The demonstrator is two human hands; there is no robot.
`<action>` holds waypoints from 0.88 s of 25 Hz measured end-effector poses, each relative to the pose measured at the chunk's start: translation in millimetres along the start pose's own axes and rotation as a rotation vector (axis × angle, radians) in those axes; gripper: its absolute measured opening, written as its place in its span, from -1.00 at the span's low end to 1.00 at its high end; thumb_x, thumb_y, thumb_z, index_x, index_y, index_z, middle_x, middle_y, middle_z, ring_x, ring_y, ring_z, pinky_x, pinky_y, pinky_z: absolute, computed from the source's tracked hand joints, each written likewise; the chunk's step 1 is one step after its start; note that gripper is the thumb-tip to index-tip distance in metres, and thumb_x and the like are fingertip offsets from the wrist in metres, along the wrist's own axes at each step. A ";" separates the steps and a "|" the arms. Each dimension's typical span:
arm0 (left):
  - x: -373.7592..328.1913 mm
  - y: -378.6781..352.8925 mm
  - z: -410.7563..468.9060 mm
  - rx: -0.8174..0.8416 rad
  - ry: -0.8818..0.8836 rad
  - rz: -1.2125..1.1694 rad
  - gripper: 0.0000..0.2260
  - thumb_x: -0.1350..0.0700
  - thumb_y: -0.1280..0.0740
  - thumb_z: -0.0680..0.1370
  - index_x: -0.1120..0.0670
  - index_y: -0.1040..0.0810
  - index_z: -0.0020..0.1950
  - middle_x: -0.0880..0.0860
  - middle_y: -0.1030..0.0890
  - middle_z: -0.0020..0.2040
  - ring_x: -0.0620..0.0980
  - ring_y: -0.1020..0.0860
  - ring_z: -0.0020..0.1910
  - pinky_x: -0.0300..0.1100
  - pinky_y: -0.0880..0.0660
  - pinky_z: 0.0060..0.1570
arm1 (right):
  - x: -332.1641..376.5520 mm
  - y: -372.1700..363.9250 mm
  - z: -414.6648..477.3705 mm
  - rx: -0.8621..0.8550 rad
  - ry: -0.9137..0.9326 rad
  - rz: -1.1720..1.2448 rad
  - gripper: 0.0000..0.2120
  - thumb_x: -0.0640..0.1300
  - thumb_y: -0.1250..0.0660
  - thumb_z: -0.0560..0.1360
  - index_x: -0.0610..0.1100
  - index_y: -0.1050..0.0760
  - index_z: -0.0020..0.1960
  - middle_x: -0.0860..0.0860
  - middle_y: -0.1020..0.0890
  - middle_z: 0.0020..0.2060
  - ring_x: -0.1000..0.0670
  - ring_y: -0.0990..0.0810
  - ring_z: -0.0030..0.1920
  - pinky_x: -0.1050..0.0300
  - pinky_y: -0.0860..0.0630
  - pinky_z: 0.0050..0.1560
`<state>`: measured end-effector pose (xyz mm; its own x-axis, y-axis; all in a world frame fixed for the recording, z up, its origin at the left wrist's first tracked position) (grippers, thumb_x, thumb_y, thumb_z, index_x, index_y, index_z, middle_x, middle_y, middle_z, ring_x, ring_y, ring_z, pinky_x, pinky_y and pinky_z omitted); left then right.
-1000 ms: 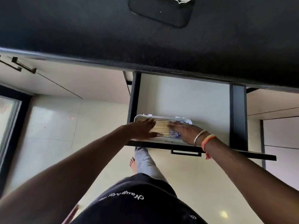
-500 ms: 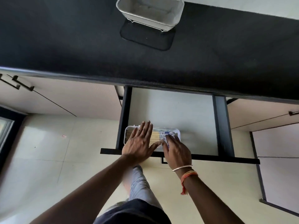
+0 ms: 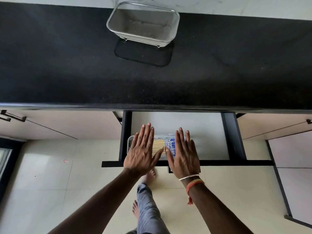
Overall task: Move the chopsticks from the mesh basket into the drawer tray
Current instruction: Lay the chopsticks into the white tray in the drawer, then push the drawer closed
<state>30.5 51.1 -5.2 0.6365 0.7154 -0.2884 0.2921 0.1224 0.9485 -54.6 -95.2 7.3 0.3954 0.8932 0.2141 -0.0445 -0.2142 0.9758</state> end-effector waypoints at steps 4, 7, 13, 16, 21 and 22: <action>9.0 11.4 32.1 -0.041 0.007 0.030 -0.23 -0.33 0.11 0.68 0.18 0.16 0.68 0.17 0.19 0.69 0.09 0.22 0.67 0.12 0.04 0.63 | -0.3 3.8 34.6 0.003 0.016 -0.021 -0.32 0.22 0.03 0.62 -0.17 -0.04 0.59 -0.11 -0.06 0.60 -0.12 0.03 0.60 -0.16 -0.21 0.50; 11.4 16.9 38.3 -0.085 0.027 0.068 -0.20 -0.36 0.12 0.66 0.21 0.08 0.68 0.21 0.12 0.69 0.15 0.15 0.68 0.16 0.04 0.63 | 3.8 5.8 45.0 -0.034 0.070 -0.042 -0.30 0.23 0.02 0.61 -0.19 -0.02 0.59 -0.13 -0.05 0.60 -0.14 0.03 0.60 -0.22 -0.13 0.52; 2.4 -17.0 -2.7 -0.214 -0.197 0.184 -0.24 -0.31 0.00 0.67 0.22 -0.05 0.66 0.21 -0.02 0.67 0.22 -0.05 0.66 0.25 0.04 0.60 | 15.5 -24.8 1.9 -0.041 0.240 -0.163 -0.20 0.26 -0.18 0.57 -0.21 -0.05 0.58 -0.16 -0.08 0.59 -0.20 0.01 0.59 -0.30 -0.05 0.53; 2.0 -24.0 -11.4 -0.237 -0.220 0.210 -0.33 -0.28 0.05 0.70 0.20 -0.16 0.62 0.20 -0.13 0.63 0.18 -0.20 0.60 0.15 0.05 0.58 | 13.6 -34.8 -2.9 -0.064 0.271 -0.200 -0.25 0.19 -0.18 0.59 -0.21 -0.03 0.58 -0.17 -0.11 0.58 -0.21 0.01 0.59 -0.30 -0.09 0.51; 6.1 -7.9 20.4 -0.230 -0.190 0.203 -0.35 -0.24 0.11 0.71 0.20 -0.10 0.62 0.20 -0.17 0.61 0.18 -0.13 0.62 0.14 0.10 0.58 | 13.0 -25.8 32.4 -0.067 0.285 -0.211 -0.30 -0.05 -0.22 0.56 -0.22 -0.01 0.59 -0.17 -0.09 0.59 -0.20 0.01 0.59 -0.29 -0.11 0.52; 9.9 -5.4 30.9 -0.205 -0.163 0.209 -0.31 -0.28 0.03 0.69 0.20 -0.06 0.63 0.20 -0.14 0.62 0.17 -0.07 0.63 0.15 0.09 0.59 | 14.2 -22.4 42.8 -0.064 0.260 -0.199 -0.31 -0.08 -0.20 0.56 -0.22 0.00 0.59 -0.17 -0.08 0.59 -0.20 0.03 0.59 -0.29 -0.10 0.52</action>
<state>57.3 36.3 -17.3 0.7780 0.6222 -0.0867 0.0043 0.1327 0.9911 -8.7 -94.7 -13.5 0.1548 0.9878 0.0150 -0.0505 -0.0072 0.9987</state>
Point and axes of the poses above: each hand's wrist, its own z-axis towards the middle knuckle, its own y-axis out of the back of the hand, x = y × z, the point moved 5 cm from there along z, towards the middle knuckle
